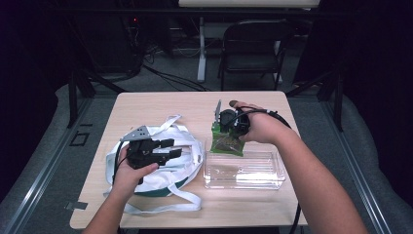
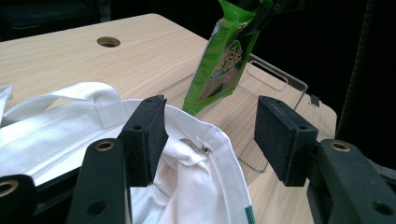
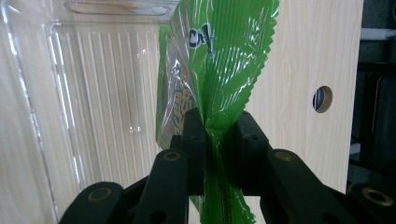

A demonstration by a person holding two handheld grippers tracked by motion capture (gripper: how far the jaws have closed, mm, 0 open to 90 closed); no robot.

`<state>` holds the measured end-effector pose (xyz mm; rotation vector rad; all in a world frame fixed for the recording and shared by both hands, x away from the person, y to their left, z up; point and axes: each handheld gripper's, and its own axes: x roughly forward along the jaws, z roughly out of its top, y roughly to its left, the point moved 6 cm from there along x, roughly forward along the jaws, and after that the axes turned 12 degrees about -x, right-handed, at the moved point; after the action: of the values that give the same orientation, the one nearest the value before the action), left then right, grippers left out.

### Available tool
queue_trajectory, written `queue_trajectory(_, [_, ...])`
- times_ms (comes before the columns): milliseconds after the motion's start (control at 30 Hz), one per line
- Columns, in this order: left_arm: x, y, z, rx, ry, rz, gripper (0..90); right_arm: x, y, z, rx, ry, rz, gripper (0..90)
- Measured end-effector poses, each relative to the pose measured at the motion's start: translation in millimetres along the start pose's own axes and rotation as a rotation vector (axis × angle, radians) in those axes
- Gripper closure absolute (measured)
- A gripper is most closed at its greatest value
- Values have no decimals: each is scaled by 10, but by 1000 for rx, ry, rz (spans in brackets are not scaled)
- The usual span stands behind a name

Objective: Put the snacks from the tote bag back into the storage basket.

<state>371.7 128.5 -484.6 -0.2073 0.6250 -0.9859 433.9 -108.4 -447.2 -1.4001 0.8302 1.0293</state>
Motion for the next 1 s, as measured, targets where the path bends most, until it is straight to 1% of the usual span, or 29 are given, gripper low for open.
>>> queue_trajectory(67, [-3,9,0,1,1,2,436,40,-8,-6,-8,11,-6,768])
queue_trajectory(167, [-9,16,2,2,1,4,436,91,-14,-1,-7,4,-10,768])
queue_trajectory(467, [-7,28,0,-3,-2,7,436,208,-35,12,-24,14,-42,767])
queue_trajectory(667, [-18,38,4,1,-2,11,437,247,-53,36,-32,19,-48,767])
queue_trajectory(1000, [-23,47,4,-1,-3,12,436,336,-54,93,-65,35,-50,767])
